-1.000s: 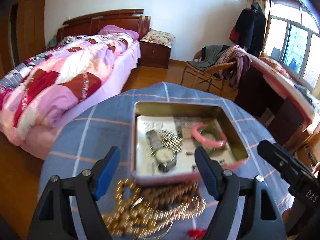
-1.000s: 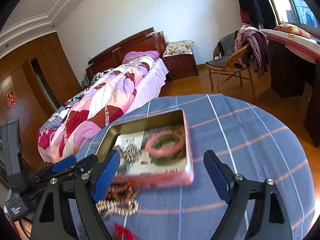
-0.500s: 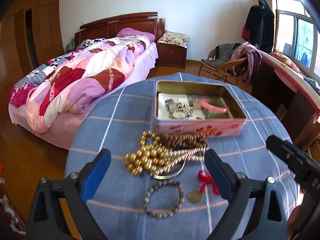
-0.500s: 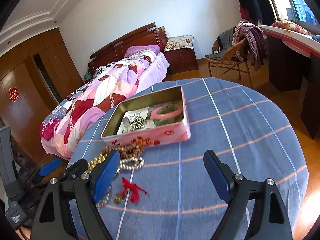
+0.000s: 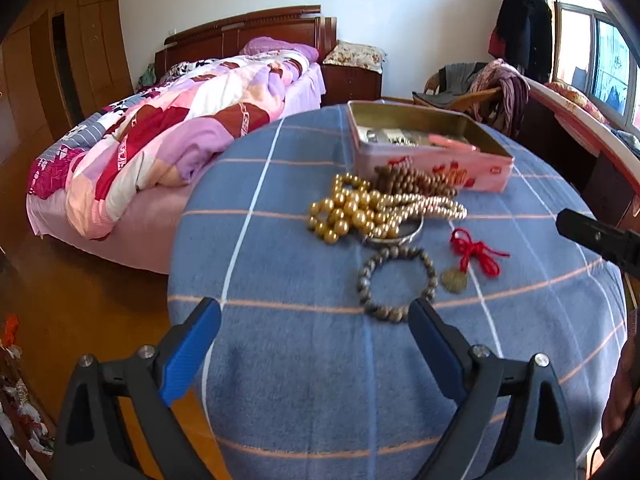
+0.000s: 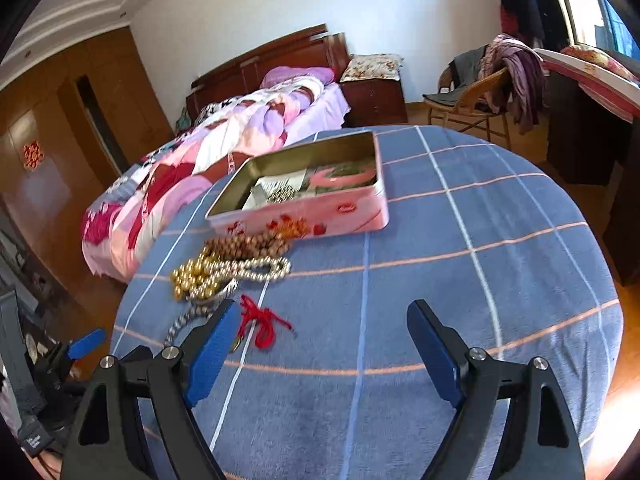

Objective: Organize jewelry
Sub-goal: 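Grasp the red string with the right tool while the left tool grasps the dark bead bracelet, then carry the red string and bead bracelet into the tin while both tools open, then withdraw both tools from the tin toward the remaining jewelry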

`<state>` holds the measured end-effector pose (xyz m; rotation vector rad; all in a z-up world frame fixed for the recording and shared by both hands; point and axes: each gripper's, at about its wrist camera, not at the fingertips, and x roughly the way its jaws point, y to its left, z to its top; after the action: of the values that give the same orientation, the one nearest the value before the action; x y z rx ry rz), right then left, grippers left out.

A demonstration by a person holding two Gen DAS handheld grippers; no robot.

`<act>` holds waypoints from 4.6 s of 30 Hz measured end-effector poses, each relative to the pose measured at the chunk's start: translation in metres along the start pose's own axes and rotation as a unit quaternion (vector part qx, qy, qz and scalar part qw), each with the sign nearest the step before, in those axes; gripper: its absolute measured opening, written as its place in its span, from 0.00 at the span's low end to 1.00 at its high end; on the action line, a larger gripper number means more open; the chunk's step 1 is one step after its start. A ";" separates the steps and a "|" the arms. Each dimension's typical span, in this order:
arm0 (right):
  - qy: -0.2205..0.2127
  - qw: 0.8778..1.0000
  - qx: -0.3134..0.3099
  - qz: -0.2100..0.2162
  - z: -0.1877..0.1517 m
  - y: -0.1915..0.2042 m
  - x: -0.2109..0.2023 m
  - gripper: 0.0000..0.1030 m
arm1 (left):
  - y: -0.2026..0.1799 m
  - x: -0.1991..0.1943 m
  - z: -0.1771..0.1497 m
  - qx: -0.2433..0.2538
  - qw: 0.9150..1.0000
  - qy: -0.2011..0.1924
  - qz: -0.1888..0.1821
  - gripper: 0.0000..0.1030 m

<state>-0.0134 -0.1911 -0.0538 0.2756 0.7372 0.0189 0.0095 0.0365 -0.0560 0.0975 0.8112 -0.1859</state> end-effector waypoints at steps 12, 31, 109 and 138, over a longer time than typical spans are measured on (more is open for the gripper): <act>0.069 0.993 -0.098 0.009 0.007 0.048 0.053 0.63 | 0.002 0.002 -0.004 -0.002 1.000 0.009 -0.025 0.93; 0.047 0.997 -0.062 0.019 0.021 0.031 0.025 0.07 | -0.020 0.029 0.015 0.000 0.995 0.049 -0.085 0.94; -0.058 0.998 0.009 0.011 0.148 -0.005 0.082 0.07 | -0.075 0.070 0.152 -0.001 0.990 -0.068 -0.120 0.08; -0.086 0.996 0.025 -0.020 0.119 -0.015 0.076 0.76 | -0.085 0.083 0.139 0.002 0.999 -0.041 -0.025 0.89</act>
<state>0.1209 -0.2254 -0.0242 0.3052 0.5729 -0.0610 0.1468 -0.0793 -0.0228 0.0736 0.7314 -0.2368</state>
